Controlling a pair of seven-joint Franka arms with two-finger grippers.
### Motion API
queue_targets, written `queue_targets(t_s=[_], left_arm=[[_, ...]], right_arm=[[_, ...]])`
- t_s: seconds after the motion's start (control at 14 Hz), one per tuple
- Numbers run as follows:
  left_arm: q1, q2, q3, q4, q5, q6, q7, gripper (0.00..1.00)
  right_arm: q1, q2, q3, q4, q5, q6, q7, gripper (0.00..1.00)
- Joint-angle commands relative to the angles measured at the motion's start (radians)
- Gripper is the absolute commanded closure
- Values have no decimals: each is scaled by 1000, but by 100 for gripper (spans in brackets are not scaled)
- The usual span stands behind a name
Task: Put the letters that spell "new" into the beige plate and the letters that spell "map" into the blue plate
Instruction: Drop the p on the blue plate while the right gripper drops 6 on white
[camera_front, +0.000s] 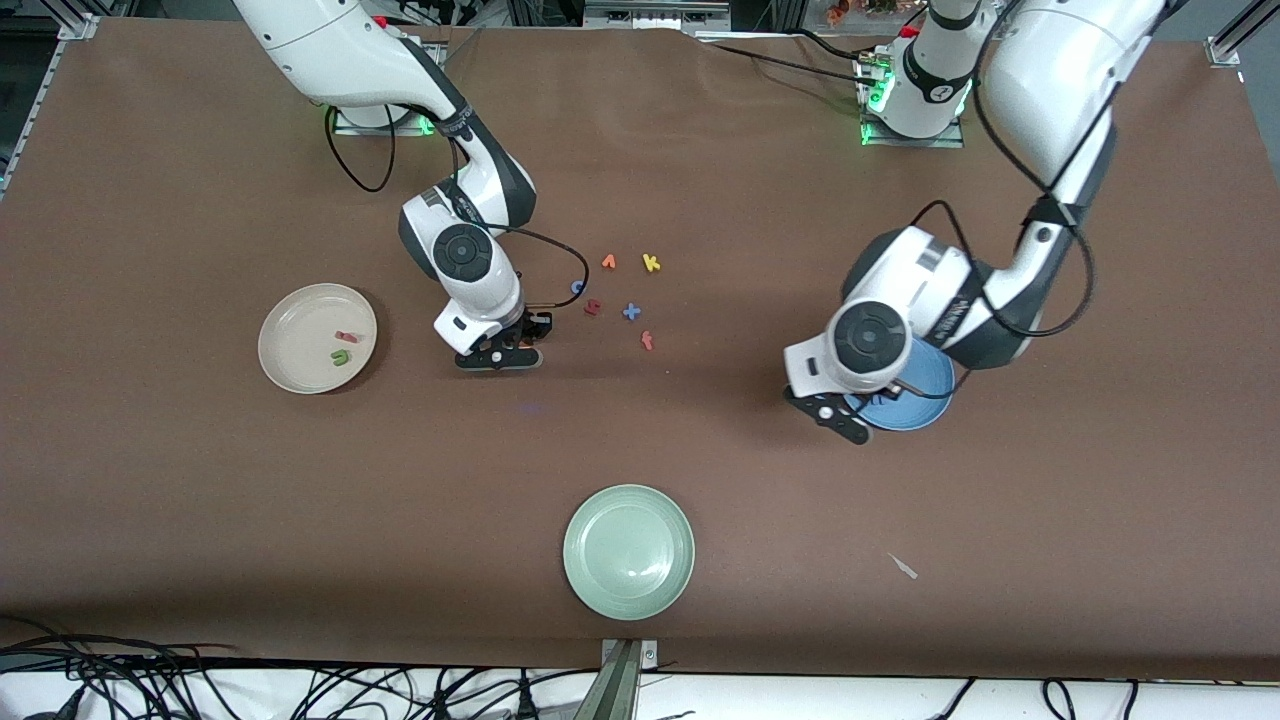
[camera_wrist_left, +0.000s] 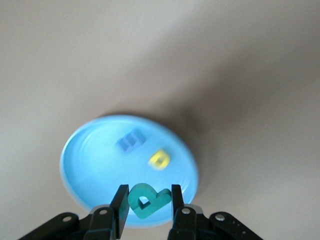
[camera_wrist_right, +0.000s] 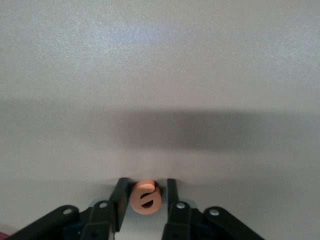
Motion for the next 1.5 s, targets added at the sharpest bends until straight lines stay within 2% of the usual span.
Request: queue_targets(t_s=[0.0,0.21,0.28,0.36,0.43,0.5,0.78,1.0,1.14,1.28,1.42], left_arm=[[40,-54,-18,-117,9,-49,62,89],[48,-61,-17,-204,9,6,34,84],[55,-61,-17,-223,10,38,26,75],[69,-58,-15,-243,18,74,25,72],[87,-58,-17,-258,21,104,26,39],[92,-58,-17,-260,21,114,26,0],[86,-110,-20,-234,16,94,37,0],[81,-173,-32,-171,9,63,42,0],[81,-224,-47,-107,18,33,40,0],[86,-238,-58,8,-2,-57,42,0],[95,-239,-58,106,-87,-105,65,0]], right_arm=[[3,23,1,10,11,6,-5,69],[8,21,1,16,9,-1,-17,76],[8,18,1,19,8,-6,-19,80],[8,14,1,21,8,-10,-19,80],[8,9,1,25,8,-15,-20,81],[5,4,0,36,9,-36,-31,83],[-36,-51,-9,72,12,-184,-158,83],[-75,-110,-19,68,23,-295,-279,83],[-77,-146,-80,53,28,-349,-403,83],[-77,-196,-136,-11,26,-339,-528,83],[-75,-250,-192,-68,25,-334,-629,83]])
